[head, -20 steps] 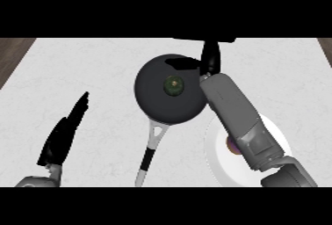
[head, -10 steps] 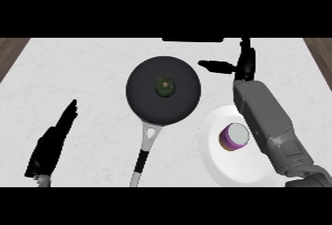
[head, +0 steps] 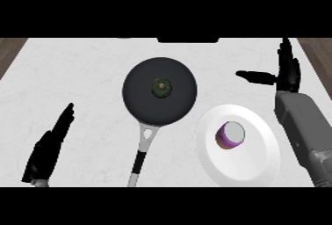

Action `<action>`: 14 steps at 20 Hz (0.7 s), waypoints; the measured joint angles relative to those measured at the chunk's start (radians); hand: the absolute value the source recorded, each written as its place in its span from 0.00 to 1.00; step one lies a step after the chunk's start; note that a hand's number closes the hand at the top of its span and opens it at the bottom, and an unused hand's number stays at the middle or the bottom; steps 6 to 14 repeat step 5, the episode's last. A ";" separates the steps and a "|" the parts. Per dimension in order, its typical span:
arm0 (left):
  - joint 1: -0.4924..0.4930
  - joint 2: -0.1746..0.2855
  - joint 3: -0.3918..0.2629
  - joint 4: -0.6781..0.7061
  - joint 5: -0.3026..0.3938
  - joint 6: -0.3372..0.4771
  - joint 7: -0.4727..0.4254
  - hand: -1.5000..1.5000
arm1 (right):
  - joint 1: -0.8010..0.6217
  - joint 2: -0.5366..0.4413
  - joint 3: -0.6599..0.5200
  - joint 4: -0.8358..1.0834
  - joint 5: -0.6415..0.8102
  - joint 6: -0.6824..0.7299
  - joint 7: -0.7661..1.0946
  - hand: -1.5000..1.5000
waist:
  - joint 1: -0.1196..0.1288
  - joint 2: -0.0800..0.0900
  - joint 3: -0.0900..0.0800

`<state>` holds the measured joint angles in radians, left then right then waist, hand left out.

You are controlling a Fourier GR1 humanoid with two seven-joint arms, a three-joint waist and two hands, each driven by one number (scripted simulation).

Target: Pick the squash from the plate and place it in the pan

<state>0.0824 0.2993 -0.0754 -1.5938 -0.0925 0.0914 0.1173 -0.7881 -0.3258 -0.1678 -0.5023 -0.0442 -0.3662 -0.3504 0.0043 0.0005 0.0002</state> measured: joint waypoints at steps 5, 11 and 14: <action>-0.017 -0.016 0.003 -0.016 -0.015 -0.008 0.036 0.50 | 0.087 -0.083 -0.014 -0.074 -0.021 0.109 0.003 0.00 | -0.003 -0.001 0.000; -0.017 -0.016 0.003 -0.016 -0.015 -0.008 0.036 0.50 | 0.087 -0.083 -0.014 -0.074 -0.021 0.109 0.003 0.00 | -0.003 -0.001 0.000; -0.017 -0.016 0.003 -0.016 -0.015 -0.008 0.036 0.50 | 0.087 -0.083 -0.014 -0.074 -0.021 0.109 0.003 0.00 | -0.003 -0.001 0.000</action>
